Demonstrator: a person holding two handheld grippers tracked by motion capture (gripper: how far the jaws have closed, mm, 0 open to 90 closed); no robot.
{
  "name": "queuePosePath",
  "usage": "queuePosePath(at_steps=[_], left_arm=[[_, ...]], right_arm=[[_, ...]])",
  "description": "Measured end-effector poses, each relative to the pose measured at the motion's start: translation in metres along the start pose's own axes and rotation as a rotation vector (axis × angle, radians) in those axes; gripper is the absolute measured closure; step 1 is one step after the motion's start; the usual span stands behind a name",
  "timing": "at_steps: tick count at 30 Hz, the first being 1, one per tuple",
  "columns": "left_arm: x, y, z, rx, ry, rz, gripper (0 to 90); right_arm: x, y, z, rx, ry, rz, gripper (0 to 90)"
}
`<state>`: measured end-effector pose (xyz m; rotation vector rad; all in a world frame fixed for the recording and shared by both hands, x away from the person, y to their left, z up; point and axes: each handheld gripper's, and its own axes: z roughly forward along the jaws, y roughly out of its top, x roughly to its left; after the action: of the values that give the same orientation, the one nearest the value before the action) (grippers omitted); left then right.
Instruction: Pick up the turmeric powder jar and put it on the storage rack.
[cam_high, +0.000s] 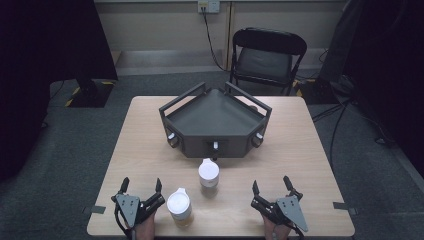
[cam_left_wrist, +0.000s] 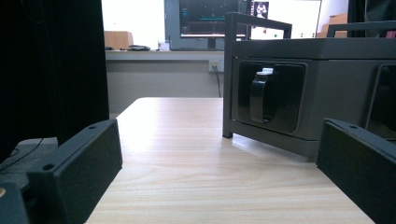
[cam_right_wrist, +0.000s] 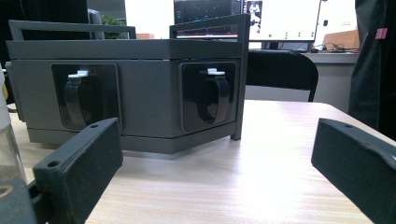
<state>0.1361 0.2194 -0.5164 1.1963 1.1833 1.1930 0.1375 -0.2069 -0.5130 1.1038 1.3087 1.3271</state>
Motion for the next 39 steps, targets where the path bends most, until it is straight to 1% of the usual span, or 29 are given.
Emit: queuePosePath(at_steps=[4,5,6,7,13,18,20,27,34,37,39], left_arm=[[0.000,0.000,0.000,-0.001,-0.001,0.000,0.0],[0.003,0.000,0.000,0.001,-0.016,-0.001,0.0],[0.003,0.000,0.000,0.001,-0.016,-0.001,0.0],[0.005,0.001,0.000,0.005,-0.027,-0.014,0.0],[0.004,0.002,0.000,0.009,-0.019,-0.015,0.0],[0.005,0.003,0.001,0.017,-0.022,-0.034,0.1],[0.005,0.005,0.001,0.018,-0.023,-0.033,0.1],[0.004,0.015,-0.003,0.005,-0.027,-0.029,0.1],[0.007,0.026,-0.009,-0.010,-0.054,-0.046,0.0],[0.009,0.031,-0.012,-0.006,-0.071,-0.055,0.0],[0.009,0.034,-0.014,-0.011,-0.079,-0.055,0.0]], right_arm=[[0.000,0.000,0.000,0.000,0.000,0.000,0.5],[0.000,0.000,0.000,0.000,0.000,0.000,0.5],[0.000,0.000,0.000,0.000,0.000,0.000,0.5],[0.000,0.000,0.000,0.000,0.000,0.000,0.5],[-0.001,0.000,0.000,0.000,0.004,0.000,0.5],[-0.001,0.000,0.000,0.000,0.004,0.000,0.5],[-0.001,0.000,0.000,0.000,0.004,0.000,0.6],[-0.001,0.000,0.000,0.000,0.004,0.000,0.7],[-0.001,0.000,0.000,0.000,0.005,0.000,1.1],[-0.001,0.000,0.000,0.000,0.008,0.000,1.4],[-0.002,0.000,0.000,0.000,0.010,0.000,1.6]])
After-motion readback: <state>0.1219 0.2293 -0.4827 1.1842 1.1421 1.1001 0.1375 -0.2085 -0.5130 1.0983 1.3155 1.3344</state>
